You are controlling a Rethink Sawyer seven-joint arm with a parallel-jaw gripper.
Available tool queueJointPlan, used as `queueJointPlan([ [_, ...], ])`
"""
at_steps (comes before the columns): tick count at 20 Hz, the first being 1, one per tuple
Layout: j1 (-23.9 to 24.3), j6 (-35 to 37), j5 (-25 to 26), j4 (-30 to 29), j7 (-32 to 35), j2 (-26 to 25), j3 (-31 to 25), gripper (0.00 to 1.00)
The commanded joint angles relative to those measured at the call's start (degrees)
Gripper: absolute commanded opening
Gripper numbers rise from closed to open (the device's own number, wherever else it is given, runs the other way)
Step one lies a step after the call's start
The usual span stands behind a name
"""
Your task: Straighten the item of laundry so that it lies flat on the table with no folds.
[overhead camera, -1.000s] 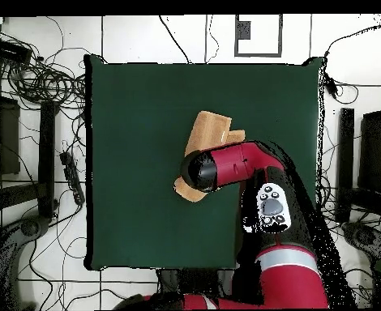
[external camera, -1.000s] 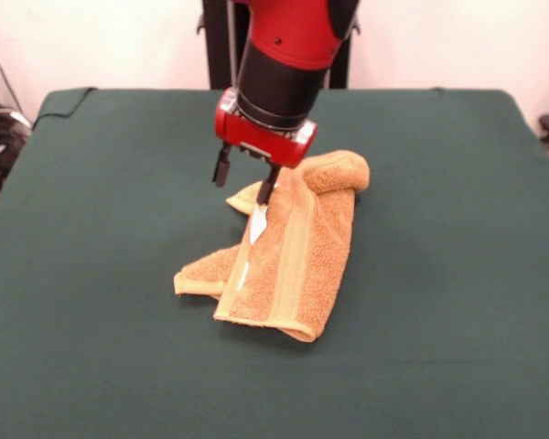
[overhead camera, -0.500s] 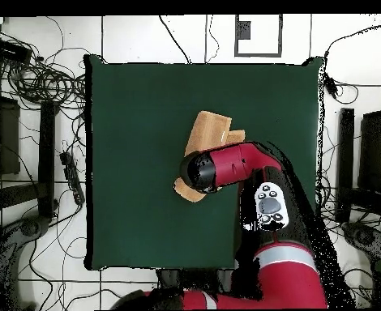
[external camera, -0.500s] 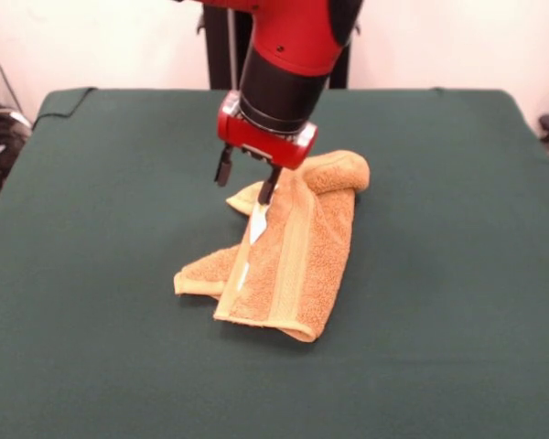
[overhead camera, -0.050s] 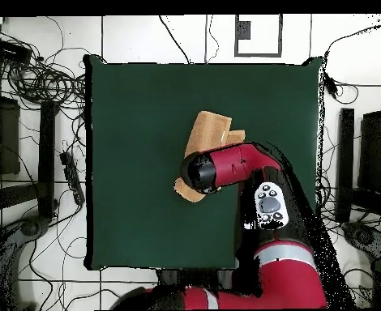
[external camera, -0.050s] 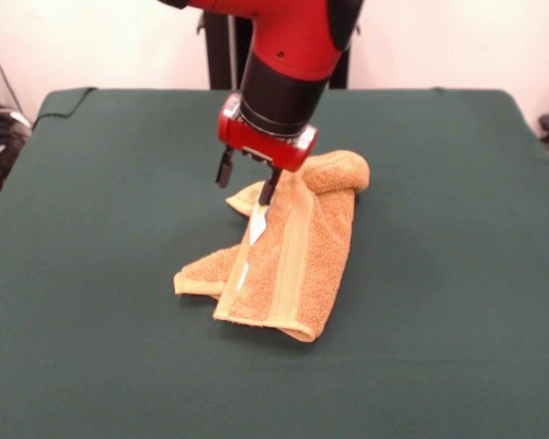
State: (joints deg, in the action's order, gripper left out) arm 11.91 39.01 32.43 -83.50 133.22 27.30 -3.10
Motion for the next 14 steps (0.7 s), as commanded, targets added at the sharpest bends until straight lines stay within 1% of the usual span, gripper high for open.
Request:
queueJointPlan([
  [1, -0.20, 6.17, -3.13, -1.36, -4.80, 1.07, -4.89, 1.00],
  [5, -0.36, 5.19, -3.04, -1.37, -3.96, 0.87, -4.67, 1.00],
  [9, 0.05, 6.41, -3.89, -1.53, -4.57, 1.84, -5.00, 1.00],
  [14, -0.19, 5.44, -4.75, -0.89, -3.35, 0.35, -5.44, 1.00],
])
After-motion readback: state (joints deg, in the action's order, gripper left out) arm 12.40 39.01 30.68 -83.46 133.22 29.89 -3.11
